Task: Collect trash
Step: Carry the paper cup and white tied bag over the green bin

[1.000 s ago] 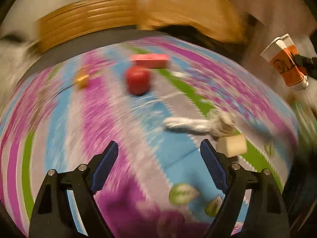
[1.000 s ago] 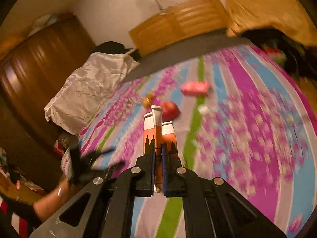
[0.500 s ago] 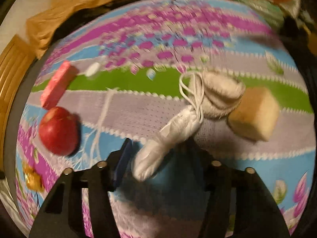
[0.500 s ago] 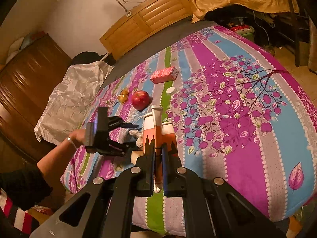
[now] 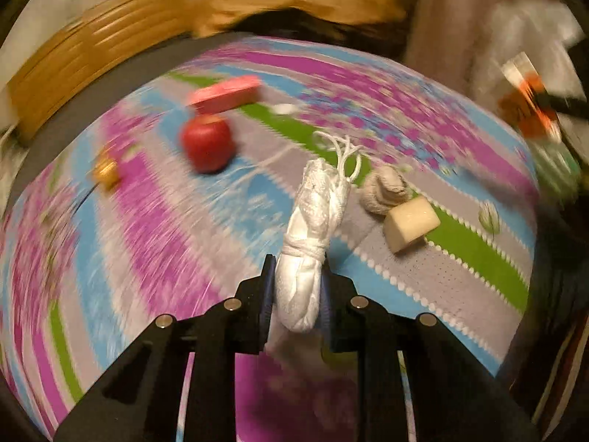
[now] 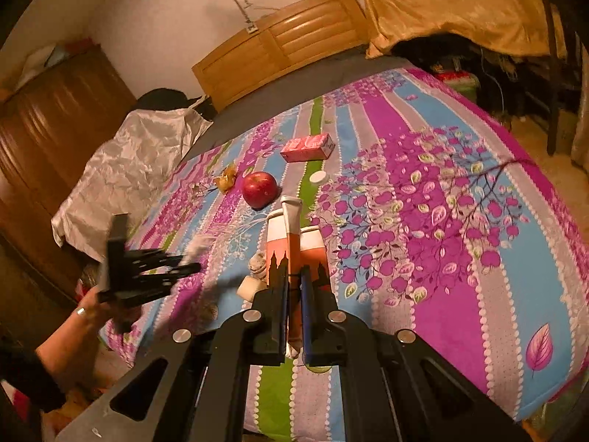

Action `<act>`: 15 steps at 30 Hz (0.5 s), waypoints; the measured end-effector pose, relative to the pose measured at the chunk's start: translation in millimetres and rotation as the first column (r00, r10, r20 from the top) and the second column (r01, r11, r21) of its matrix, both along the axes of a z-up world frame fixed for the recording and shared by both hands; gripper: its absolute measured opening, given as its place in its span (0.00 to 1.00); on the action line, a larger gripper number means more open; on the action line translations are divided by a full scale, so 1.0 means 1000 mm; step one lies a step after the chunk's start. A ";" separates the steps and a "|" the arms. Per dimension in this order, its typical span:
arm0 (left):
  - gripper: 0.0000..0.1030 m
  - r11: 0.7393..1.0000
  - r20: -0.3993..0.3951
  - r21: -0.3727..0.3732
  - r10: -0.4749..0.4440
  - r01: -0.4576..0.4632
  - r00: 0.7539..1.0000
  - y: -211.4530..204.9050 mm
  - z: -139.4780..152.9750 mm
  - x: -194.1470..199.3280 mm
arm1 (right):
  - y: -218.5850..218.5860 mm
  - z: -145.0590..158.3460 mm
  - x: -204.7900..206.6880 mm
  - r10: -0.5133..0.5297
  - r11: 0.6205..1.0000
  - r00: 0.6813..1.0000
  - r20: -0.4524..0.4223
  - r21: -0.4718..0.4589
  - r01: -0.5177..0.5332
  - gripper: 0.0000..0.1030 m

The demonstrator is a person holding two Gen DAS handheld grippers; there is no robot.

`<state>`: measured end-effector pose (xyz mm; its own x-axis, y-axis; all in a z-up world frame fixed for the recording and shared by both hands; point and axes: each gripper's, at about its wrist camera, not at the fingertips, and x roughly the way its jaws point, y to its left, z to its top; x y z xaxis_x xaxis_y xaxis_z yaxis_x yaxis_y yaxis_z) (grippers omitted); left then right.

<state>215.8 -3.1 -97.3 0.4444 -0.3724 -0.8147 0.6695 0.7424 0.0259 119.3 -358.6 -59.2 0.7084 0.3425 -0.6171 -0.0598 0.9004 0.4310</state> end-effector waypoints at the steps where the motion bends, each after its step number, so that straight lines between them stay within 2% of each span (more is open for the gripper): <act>1: 0.20 0.999 -0.004 -0.012 0.052 -0.052 0.999 0.004 0.004 -0.003 | 0.005 0.003 -0.002 0.004 1.000 1.000 0.011 -0.020 -0.004 0.07; 3: 0.20 0.986 0.000 -0.058 0.159 -0.158 0.987 0.010 0.018 -0.020 | 0.014 0.009 -0.007 0.009 0.998 0.999 0.032 -0.068 -0.007 0.07; 8: 0.20 0.941 -0.021 -0.184 0.286 -0.285 0.958 -0.010 0.051 -0.053 | 0.029 0.029 -0.025 0.028 0.990 0.996 0.084 -0.139 -0.016 0.07; 12: 0.20 0.901 -0.068 -0.280 0.326 -0.332 0.943 -0.043 0.073 -0.068 | 0.028 0.043 -0.045 0.011 0.982 0.993 0.114 -0.187 0.010 0.07; 15: 0.20 0.900 -0.032 -0.309 0.314 -0.308 0.949 -0.074 0.093 -0.079 | 0.019 0.055 -0.062 -0.016 0.978 0.990 0.141 -0.206 0.045 0.07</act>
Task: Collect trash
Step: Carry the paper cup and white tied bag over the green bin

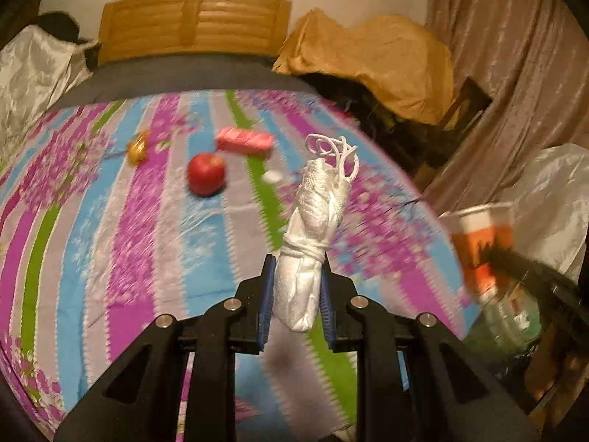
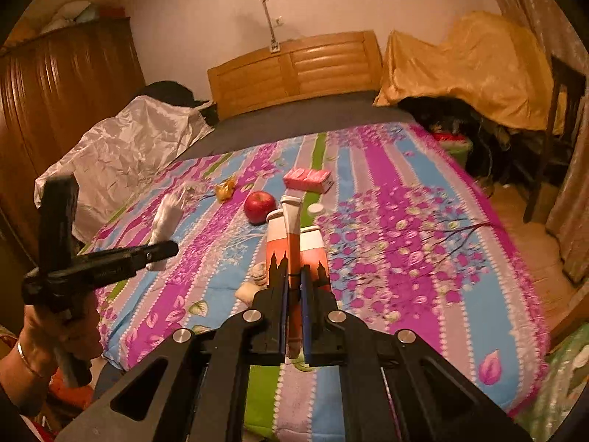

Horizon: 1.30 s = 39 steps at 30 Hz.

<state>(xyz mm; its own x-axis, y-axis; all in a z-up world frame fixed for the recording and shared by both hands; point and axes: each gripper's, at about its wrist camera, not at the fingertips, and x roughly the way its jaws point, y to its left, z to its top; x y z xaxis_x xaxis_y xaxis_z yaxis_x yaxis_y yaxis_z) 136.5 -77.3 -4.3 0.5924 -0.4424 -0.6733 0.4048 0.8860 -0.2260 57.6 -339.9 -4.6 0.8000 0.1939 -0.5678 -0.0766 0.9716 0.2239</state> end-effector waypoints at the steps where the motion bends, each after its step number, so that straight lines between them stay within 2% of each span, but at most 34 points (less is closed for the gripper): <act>1: 0.20 1.000 0.021 0.008 -0.007 0.007 1.000 -0.011 0.006 -0.003 | -0.004 0.004 -0.006 -0.014 1.000 1.000 0.010 -0.007 0.014 0.07; 10: 0.20 0.997 0.116 0.034 -0.072 0.069 0.991 -0.101 0.052 -0.012 | -0.069 0.046 -0.055 -0.194 0.979 0.976 0.102 -0.049 0.200 0.07; 16: 0.20 0.988 0.198 0.080 -0.146 0.133 0.969 -0.170 0.075 -0.021 | -0.133 0.070 -0.091 -0.348 0.929 0.928 0.129 -0.083 0.360 0.07; 20: 0.20 0.975 0.216 0.103 -0.214 0.196 0.953 -0.219 0.084 -0.028 | -0.183 0.081 -0.119 -0.456 0.877 0.881 0.122 -0.104 0.468 0.07; 27: 0.20 0.934 0.252 0.177 -0.347 0.309 0.903 -0.306 0.085 -0.051 | -0.268 0.082 -0.170 -0.614 0.770 0.785 0.082 -0.153 0.619 0.07; 35: 0.20 0.859 0.233 0.245 -0.503 0.450 0.832 -0.402 0.070 -0.082 | -0.345 0.062 -0.220 -0.730 0.670 0.683 0.016 -0.181 0.720 0.07; 39: 0.20 0.821 0.201 0.279 -0.558 0.499 0.805 -0.441 0.055 -0.097 | -0.373 0.044 -0.237 -0.776 0.625 0.630 -0.026 -0.175 0.761 0.07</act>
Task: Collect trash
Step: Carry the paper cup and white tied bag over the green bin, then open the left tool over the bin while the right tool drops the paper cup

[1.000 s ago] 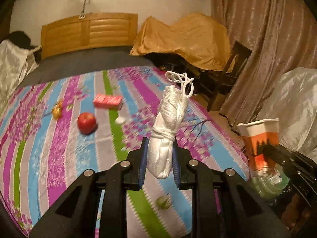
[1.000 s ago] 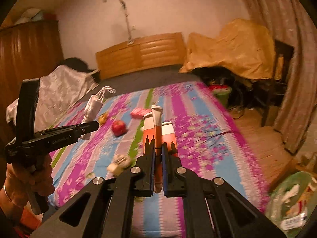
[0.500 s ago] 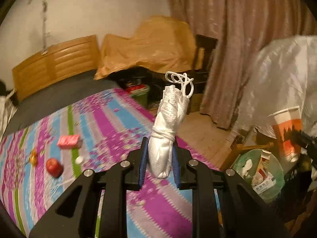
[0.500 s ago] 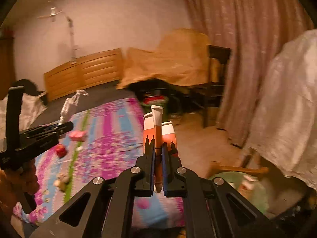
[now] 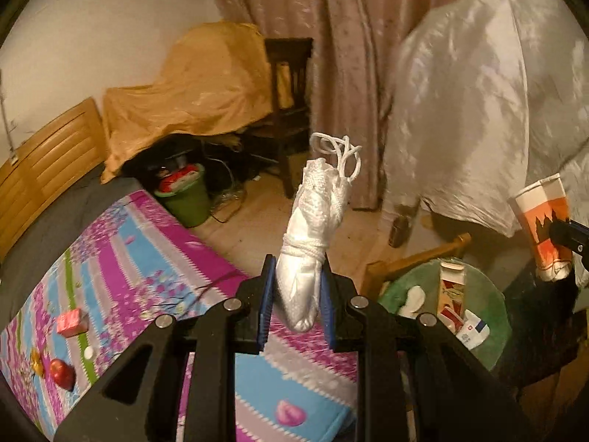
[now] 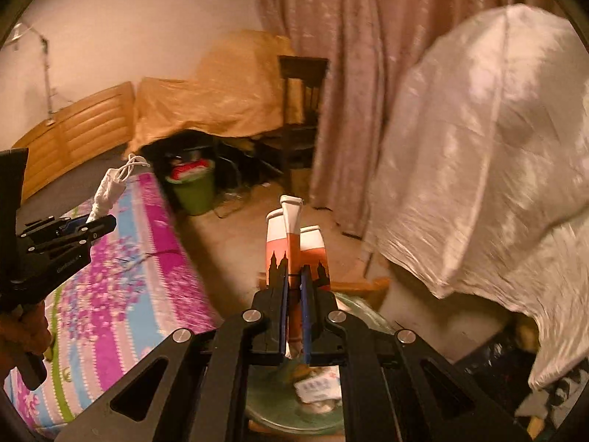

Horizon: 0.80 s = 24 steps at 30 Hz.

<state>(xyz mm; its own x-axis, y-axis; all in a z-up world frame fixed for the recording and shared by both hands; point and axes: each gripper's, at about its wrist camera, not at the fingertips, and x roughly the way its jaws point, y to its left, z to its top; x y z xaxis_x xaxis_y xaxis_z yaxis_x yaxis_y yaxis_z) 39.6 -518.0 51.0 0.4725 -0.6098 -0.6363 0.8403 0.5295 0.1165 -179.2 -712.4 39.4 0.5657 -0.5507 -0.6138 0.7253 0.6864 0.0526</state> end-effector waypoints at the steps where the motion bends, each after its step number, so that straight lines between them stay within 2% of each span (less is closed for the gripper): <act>1: 0.20 1.000 -0.011 0.008 -0.014 0.015 1.000 -0.008 -0.003 -0.003 | -0.002 -0.005 -0.005 -0.010 1.000 1.000 -0.001 0.012 0.010 0.07; 5: 0.20 0.994 -0.098 0.040 -0.096 0.101 0.990 -0.036 -0.021 -0.016 | -0.021 -0.027 -0.018 -0.045 0.997 0.999 -0.015 0.065 0.046 0.07; 11: 0.20 0.979 -0.144 0.076 -0.179 0.191 0.973 -0.062 -0.046 -0.043 | -0.031 -0.051 -0.027 -0.063 0.991 0.998 -0.030 0.119 0.066 0.07; 16: 0.20 0.963 -0.132 0.111 -0.230 0.245 0.964 -0.074 -0.062 -0.066 | -0.037 -0.068 -0.033 -0.069 0.986 0.997 -0.041 0.152 0.075 0.07; 24: 0.20 0.955 -0.115 0.141 -0.246 0.261 0.962 -0.081 -0.072 -0.076 | -0.044 -0.082 -0.035 -0.071 0.980 0.997 -0.038 0.184 0.077 0.07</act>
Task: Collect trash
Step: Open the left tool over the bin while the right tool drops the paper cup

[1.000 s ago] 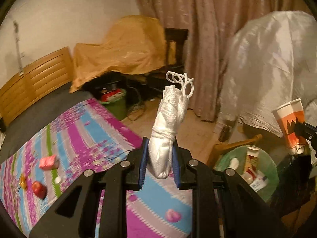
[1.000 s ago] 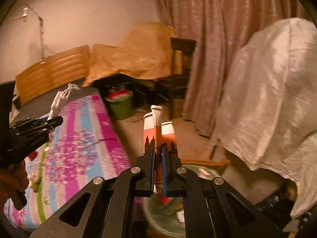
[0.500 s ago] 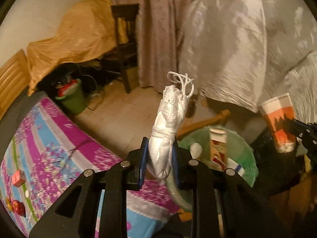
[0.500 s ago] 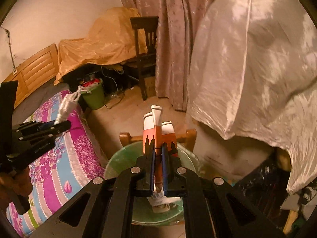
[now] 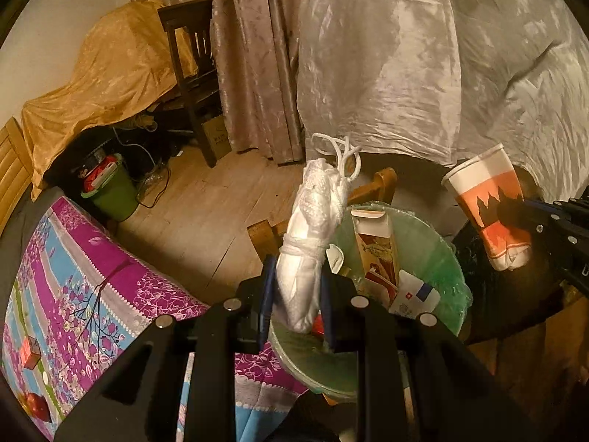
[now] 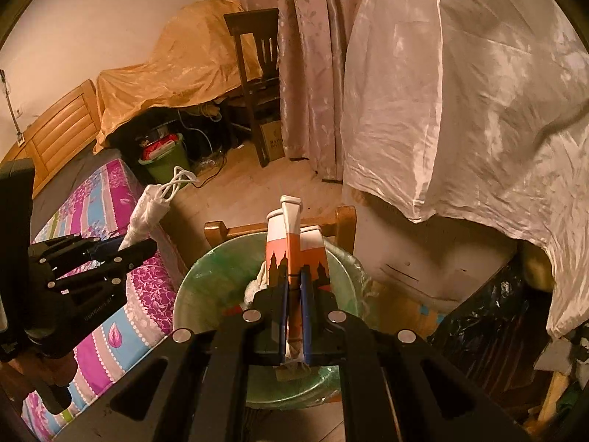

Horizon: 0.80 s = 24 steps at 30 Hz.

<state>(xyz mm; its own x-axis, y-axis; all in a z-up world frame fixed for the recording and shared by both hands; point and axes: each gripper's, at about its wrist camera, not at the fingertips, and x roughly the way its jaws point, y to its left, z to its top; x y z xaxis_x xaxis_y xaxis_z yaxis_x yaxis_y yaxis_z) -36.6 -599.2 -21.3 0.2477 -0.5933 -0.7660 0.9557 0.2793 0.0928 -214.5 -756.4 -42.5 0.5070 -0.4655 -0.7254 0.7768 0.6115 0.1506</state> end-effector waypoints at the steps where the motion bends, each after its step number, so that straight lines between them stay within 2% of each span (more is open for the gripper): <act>1: 0.20 1.000 0.001 0.001 0.000 0.000 1.000 -0.001 0.000 0.000 | 0.000 -0.001 0.001 0.003 1.000 1.000 0.000 0.001 -0.003 0.07; 24: 0.20 1.000 0.013 -0.012 -0.002 0.002 1.000 -0.003 0.000 -0.003 | -0.004 0.003 0.011 0.029 1.000 1.000 0.006 -0.004 -0.029 0.07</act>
<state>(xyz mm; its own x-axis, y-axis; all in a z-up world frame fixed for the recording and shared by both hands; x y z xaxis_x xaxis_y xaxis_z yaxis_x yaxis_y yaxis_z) -40.0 -602.4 -21.6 0.2565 -0.6025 -0.7558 0.9550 0.2787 0.1019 -203.3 -760.0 -39.3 0.5244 -0.4533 -0.7208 0.7579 0.6342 0.1525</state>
